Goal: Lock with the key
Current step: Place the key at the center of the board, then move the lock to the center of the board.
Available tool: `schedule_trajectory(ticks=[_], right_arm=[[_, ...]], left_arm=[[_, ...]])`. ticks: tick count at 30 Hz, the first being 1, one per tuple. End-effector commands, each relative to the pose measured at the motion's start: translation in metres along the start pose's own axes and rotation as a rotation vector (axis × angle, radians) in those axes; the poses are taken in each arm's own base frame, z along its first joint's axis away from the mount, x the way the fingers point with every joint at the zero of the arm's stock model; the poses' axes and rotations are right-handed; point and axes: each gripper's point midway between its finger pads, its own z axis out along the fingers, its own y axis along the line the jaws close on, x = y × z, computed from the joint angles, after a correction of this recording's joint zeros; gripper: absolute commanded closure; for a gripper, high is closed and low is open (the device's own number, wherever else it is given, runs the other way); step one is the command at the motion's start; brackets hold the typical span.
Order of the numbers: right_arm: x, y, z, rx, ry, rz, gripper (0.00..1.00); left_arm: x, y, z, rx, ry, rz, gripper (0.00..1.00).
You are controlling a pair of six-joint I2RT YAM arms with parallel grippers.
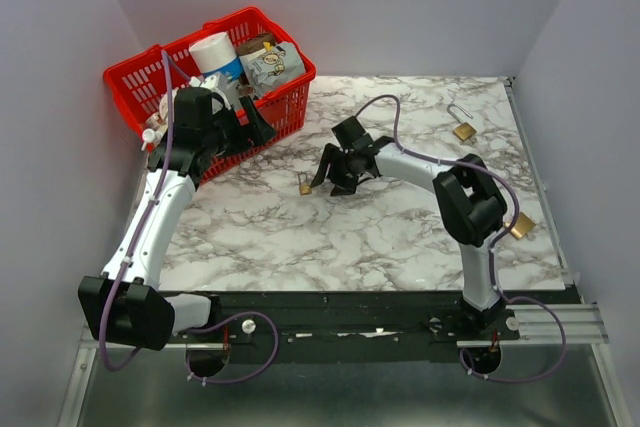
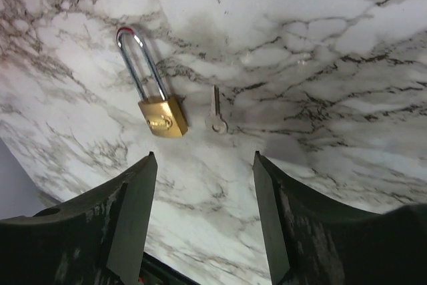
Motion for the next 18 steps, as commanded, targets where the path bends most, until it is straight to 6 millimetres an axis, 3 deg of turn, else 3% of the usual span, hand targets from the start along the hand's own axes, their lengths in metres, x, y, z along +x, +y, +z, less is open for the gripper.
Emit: schedule_trajectory(ticks=[1,3,4,6,8,9,14,15,17,18], right_arm=[[0.001,0.015,-0.046,-0.058,-0.011,-0.134,0.24],[-0.006,0.019,-0.065,-0.094,-0.040,-0.237,0.18],[-0.012,0.028,-0.085,-0.129,-0.075,-0.286,0.11],[-0.026,0.017,-0.102,-0.113,-0.124,-0.416,0.01],[-0.031,0.007,-0.128,-0.134,-0.157,-0.541,0.00],[-0.041,-0.008,-0.140,-0.126,-0.176,-0.552,0.00],[-0.056,-0.067,-0.181,-0.123,-0.193,-0.682,0.00],[-0.060,-0.092,-0.190,-0.085,-0.161,-0.625,0.00],[-0.063,-0.111,-0.203,-0.097,-0.139,-0.651,0.00],[-0.070,-0.132,-0.220,-0.079,-0.140,-0.599,0.00]], left_arm=[[-0.017,-0.027,-0.018,0.114,-0.060,0.077,0.01],[-0.018,-0.030,-0.022,0.125,-0.074,0.127,0.01],[-0.017,-0.032,-0.024,0.126,-0.064,0.145,0.01],[-0.014,-0.030,-0.024,0.115,-0.046,0.194,0.01],[-0.013,-0.025,-0.025,0.090,-0.041,0.220,0.01],[-0.013,-0.024,-0.026,0.087,-0.045,0.236,0.01],[-0.020,-0.024,-0.026,0.089,-0.063,0.333,0.01],[-0.021,-0.024,-0.024,0.087,-0.060,0.339,0.01],[-0.027,-0.029,-0.024,0.102,-0.075,0.358,0.01],[-0.027,-0.032,-0.024,0.114,-0.078,0.369,0.01]])
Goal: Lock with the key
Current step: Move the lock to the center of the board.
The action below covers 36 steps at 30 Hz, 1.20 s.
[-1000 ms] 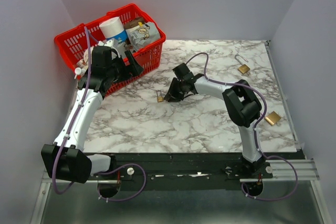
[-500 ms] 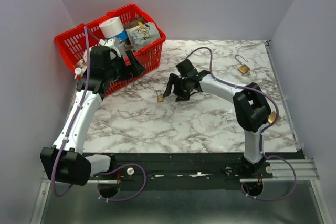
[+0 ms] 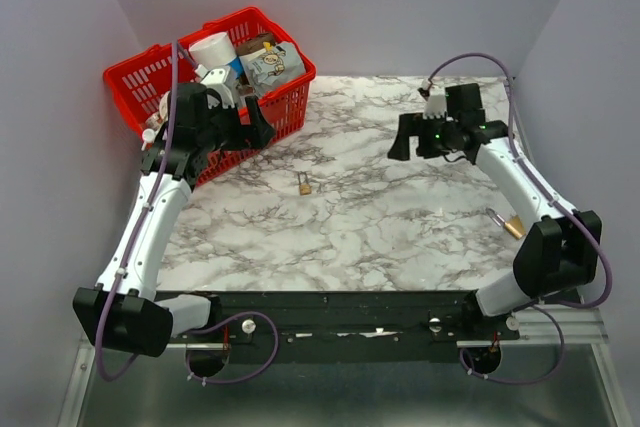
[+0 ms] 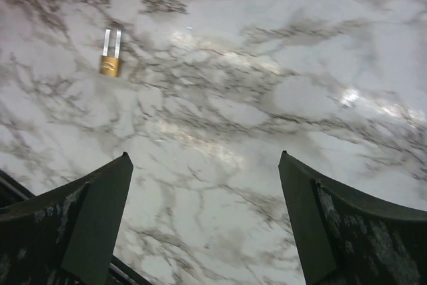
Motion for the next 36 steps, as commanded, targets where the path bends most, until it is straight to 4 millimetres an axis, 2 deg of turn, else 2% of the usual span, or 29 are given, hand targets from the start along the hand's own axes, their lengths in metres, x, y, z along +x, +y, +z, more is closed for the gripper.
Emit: schedule_trajectory(ticks=[1,2,3,5,9,12,17,20,21,24,25,27,28,29,30,33,36], right_arm=[[0.038,-0.044,-0.040,-0.053,0.139,-0.041,0.00],[0.037,-0.048,-0.049,-0.087,0.129,-0.073,0.00],[0.035,-0.064,-0.069,-0.067,0.125,-0.045,0.00],[0.036,-0.076,-0.086,-0.064,0.126,-0.110,0.00],[0.053,-0.108,-0.122,0.000,0.163,-0.111,0.00],[0.061,-0.131,-0.133,0.062,0.200,-0.113,0.00],[0.060,-0.163,-0.140,0.115,0.220,-0.146,0.00],[0.060,-0.187,-0.138,0.162,0.249,-0.182,0.00],[0.049,-0.199,-0.134,0.185,0.233,-0.208,0.00],[0.022,-0.213,-0.124,0.177,0.183,-0.208,0.00],[0.000,-0.225,-0.120,0.178,0.164,-0.218,0.00],[-0.012,-0.238,-0.113,0.162,0.180,-0.195,0.00],[-0.026,-0.254,-0.103,0.167,0.173,-0.196,0.00],[-0.033,-0.260,-0.100,0.173,0.171,-0.206,0.00],[-0.038,-0.269,-0.097,0.195,0.179,-0.215,0.00],[-0.050,-0.288,-0.072,0.234,0.203,-0.261,0.00],[-0.056,-0.291,-0.046,0.236,0.228,-0.327,0.00]], left_arm=[[-0.021,-0.014,-0.003,0.047,-0.054,0.107,0.01],[-0.022,-0.016,-0.004,0.054,-0.058,0.118,0.01],[-0.022,-0.017,-0.002,0.062,-0.057,0.131,0.01],[-0.019,-0.022,0.000,0.085,-0.051,0.141,0.01],[-0.012,-0.028,0.003,0.125,-0.044,0.151,0.01],[-0.006,-0.029,0.008,0.132,-0.030,0.138,0.01],[-0.007,-0.031,0.013,0.145,-0.019,0.139,0.01],[-0.007,-0.031,0.017,0.150,-0.014,0.140,0.01],[-0.006,-0.031,0.018,0.155,-0.009,0.137,0.01],[-0.004,-0.032,0.022,0.172,0.007,0.143,0.01],[-0.004,-0.035,0.021,0.188,0.009,0.152,0.01],[-0.004,-0.035,0.024,0.193,0.015,0.159,0.01],[-0.005,-0.036,0.023,0.195,0.014,0.161,0.01],[-0.006,-0.036,0.023,0.197,0.014,0.164,0.01],[-0.005,-0.035,0.025,0.195,0.020,0.162,0.01],[-0.007,-0.033,0.028,0.186,0.027,0.161,0.01],[-0.005,-0.031,0.031,0.175,0.042,0.155,0.01]])
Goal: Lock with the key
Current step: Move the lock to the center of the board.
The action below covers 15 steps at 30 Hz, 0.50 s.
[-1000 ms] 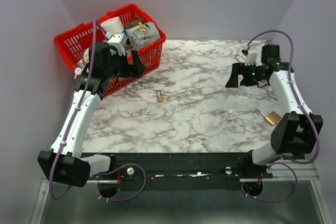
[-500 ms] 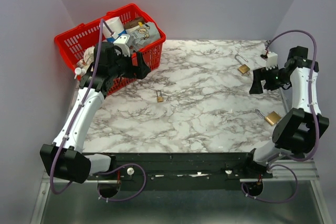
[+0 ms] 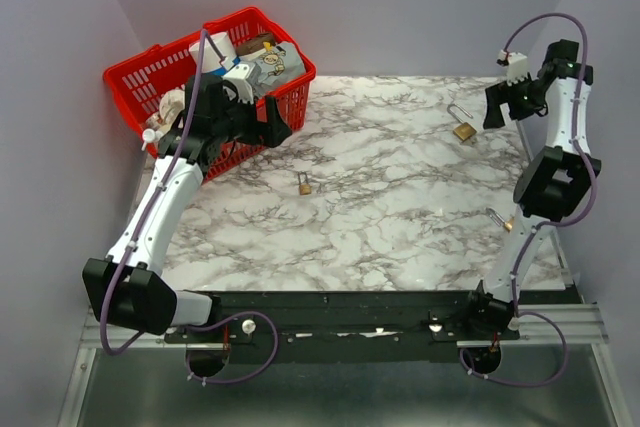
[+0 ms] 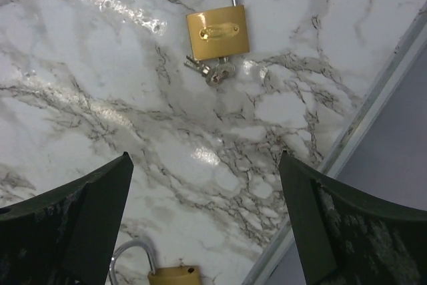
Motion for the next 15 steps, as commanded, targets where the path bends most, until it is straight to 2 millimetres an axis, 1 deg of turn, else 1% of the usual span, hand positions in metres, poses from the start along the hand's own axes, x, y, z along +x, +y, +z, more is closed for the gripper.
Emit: schedule_trajectory(ticks=[1,2,3,5,6,8,12,13,15], right_arm=[[-0.010,0.007,0.033,0.005,0.057,-0.104,0.00],[-0.009,0.007,0.039,0.004,0.062,-0.124,0.00],[-0.003,0.004,0.050,0.011,0.078,-0.129,0.00],[0.000,0.001,0.063,0.024,0.087,-0.122,0.00],[0.001,-0.004,0.071,0.032,0.090,-0.115,0.00],[0.001,-0.008,0.078,0.032,0.092,-0.102,0.00],[0.003,-0.009,0.098,0.033,0.106,-0.116,0.00],[0.008,-0.005,0.107,0.023,0.125,-0.124,0.00],[0.011,-0.009,0.114,0.044,0.141,-0.134,0.00]], left_arm=[[-0.006,-0.005,0.001,0.018,0.008,0.026,0.01],[-0.006,-0.004,0.001,0.014,0.013,0.028,0.01],[-0.005,-0.004,0.001,0.014,0.017,0.026,0.01],[-0.003,-0.004,0.001,0.013,0.022,0.021,0.01],[-0.003,-0.004,0.000,0.011,0.022,0.024,0.01],[-0.001,-0.003,0.000,0.007,0.028,0.024,0.01],[-0.001,-0.001,0.000,-0.001,0.034,0.030,0.01],[-0.002,-0.001,0.000,-0.004,0.034,0.032,0.01],[-0.002,0.000,0.001,-0.006,0.036,0.031,0.01]])
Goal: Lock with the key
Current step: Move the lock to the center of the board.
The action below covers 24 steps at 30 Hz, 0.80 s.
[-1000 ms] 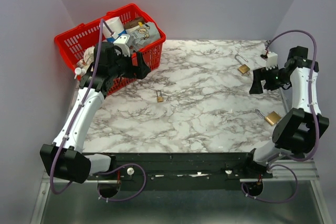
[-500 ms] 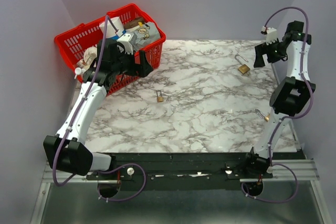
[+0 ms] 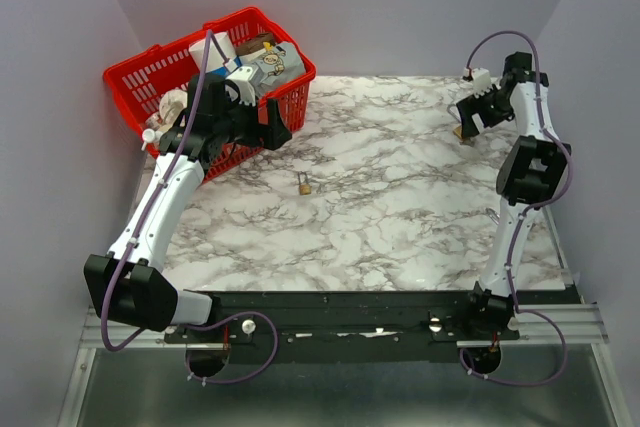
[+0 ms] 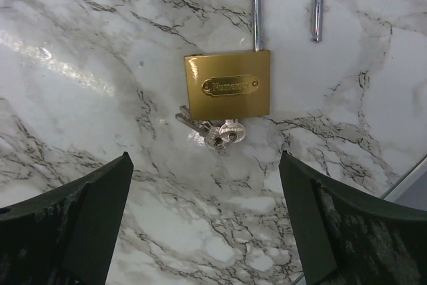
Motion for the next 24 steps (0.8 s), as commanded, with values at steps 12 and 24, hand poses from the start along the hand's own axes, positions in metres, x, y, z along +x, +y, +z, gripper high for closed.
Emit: schedule_trajectory(ticks=[12,24], right_arm=[[-0.018,-0.068,0.018,0.354,-0.047,0.062,0.12],[-0.026,-0.096,0.029,0.567,0.005,-0.071,0.39]], left_arm=[[-0.006,0.004,-0.005,-0.040,-0.010,0.037,0.01],[-0.005,0.009,-0.005,-0.062,-0.006,0.038,0.01]])
